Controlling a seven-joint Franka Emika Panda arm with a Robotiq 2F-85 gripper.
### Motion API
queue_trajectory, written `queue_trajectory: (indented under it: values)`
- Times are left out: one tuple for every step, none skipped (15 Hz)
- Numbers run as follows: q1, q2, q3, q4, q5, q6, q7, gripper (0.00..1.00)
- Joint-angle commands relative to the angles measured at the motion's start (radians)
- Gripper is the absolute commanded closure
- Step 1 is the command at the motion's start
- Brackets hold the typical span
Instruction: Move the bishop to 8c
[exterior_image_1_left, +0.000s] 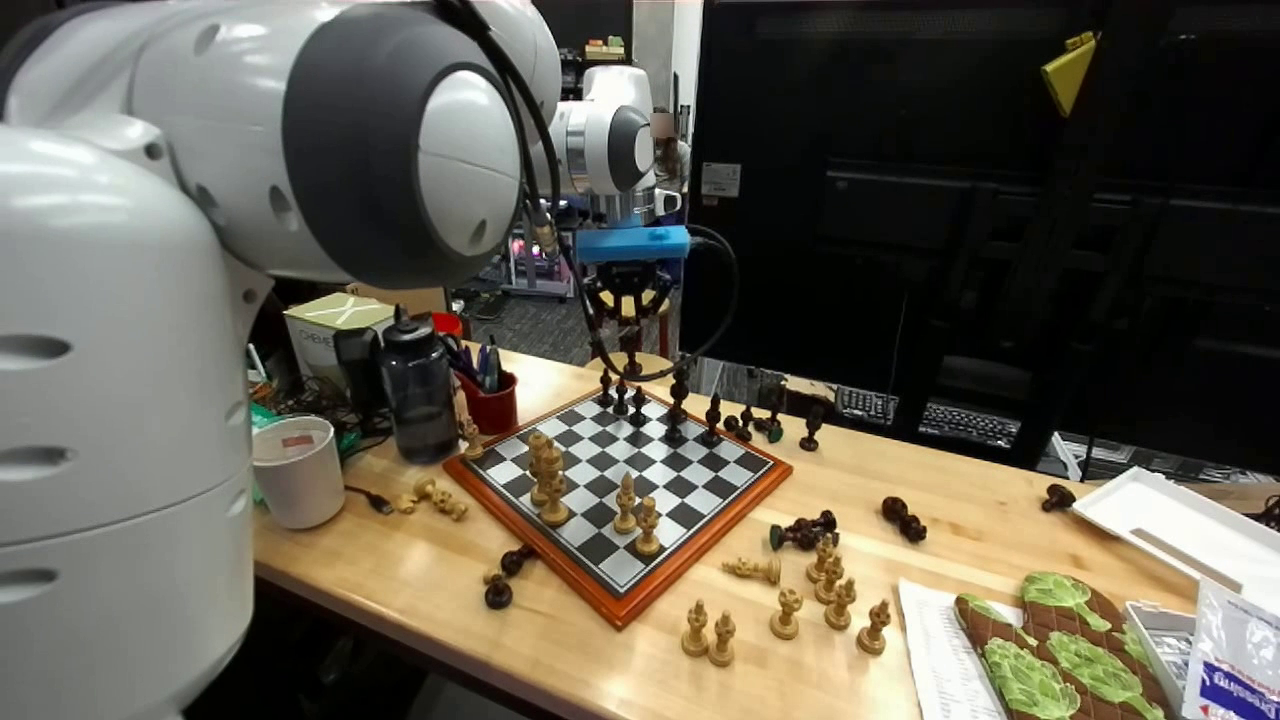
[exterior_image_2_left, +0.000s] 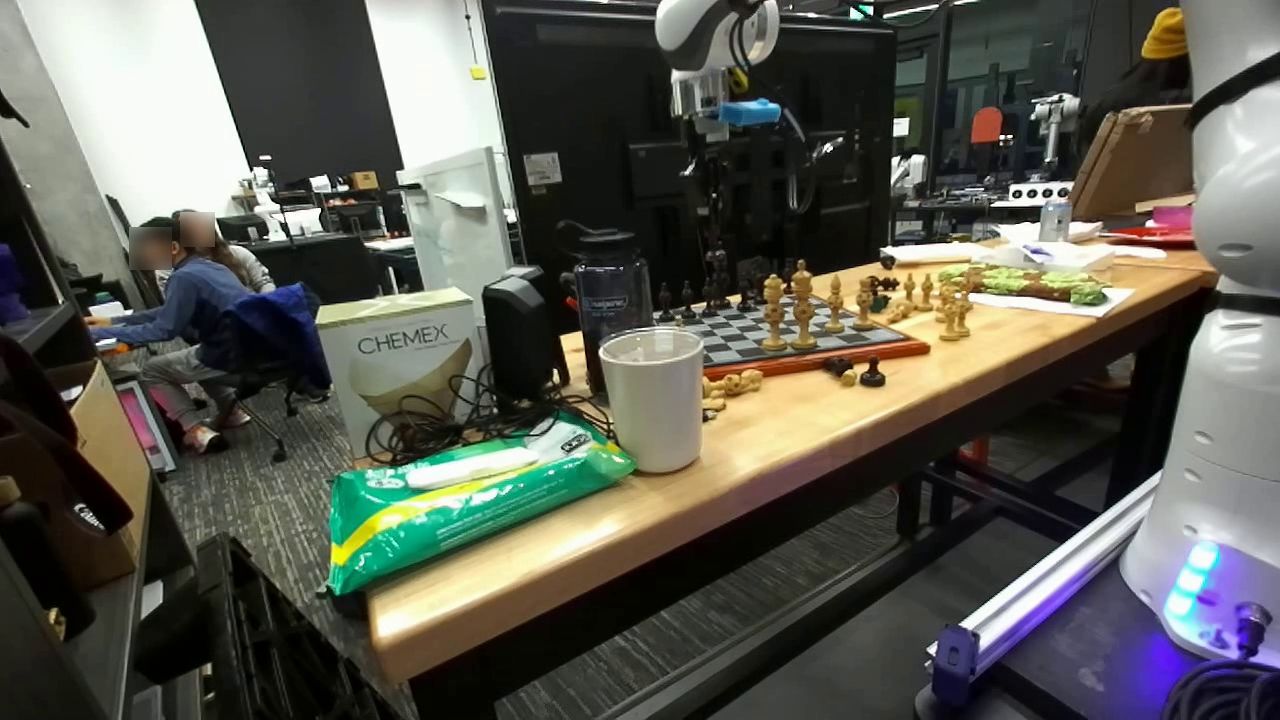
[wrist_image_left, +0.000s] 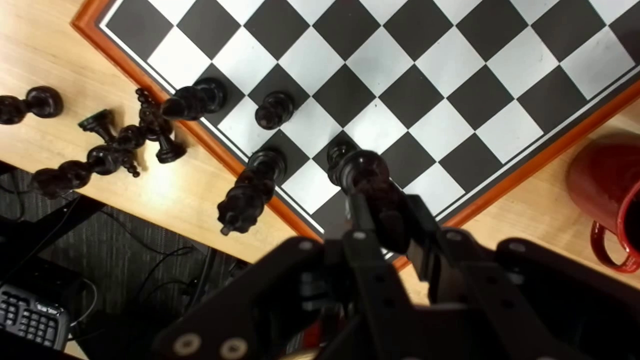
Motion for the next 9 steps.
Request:
queue_trajectory:
  values:
    - [0.001, 0.001, 0.0, 0.003, 0.0, -0.004, 0.0, 0.78]
    - [0.001, 0.001, 0.0, 0.003, 0.0, -0.004, 0.0, 0.78]
    - [0.001, 0.001, 0.0, 0.003, 0.0, -0.004, 0.0, 0.95]
    - [-0.002, 0.014, 0.0, 0.02, 0.002, -0.009, -0.011, 0.95]
    - [-0.004, 0.027, 0.001, 0.036, 0.006, -0.014, -0.02, 0.95]
    - [-0.006, 0.04, 0.002, 0.053, 0.008, -0.02, -0.034, 0.95]
    - [-0.006, 0.052, 0.0, 0.069, -0.002, -0.02, -0.034, 0.95]
    - [-0.008, 0.066, 0.0, 0.091, 0.001, -0.027, -0.041, 0.95]
    - [-0.01, 0.081, 0.001, 0.115, 0.004, -0.036, -0.049, 0.95]
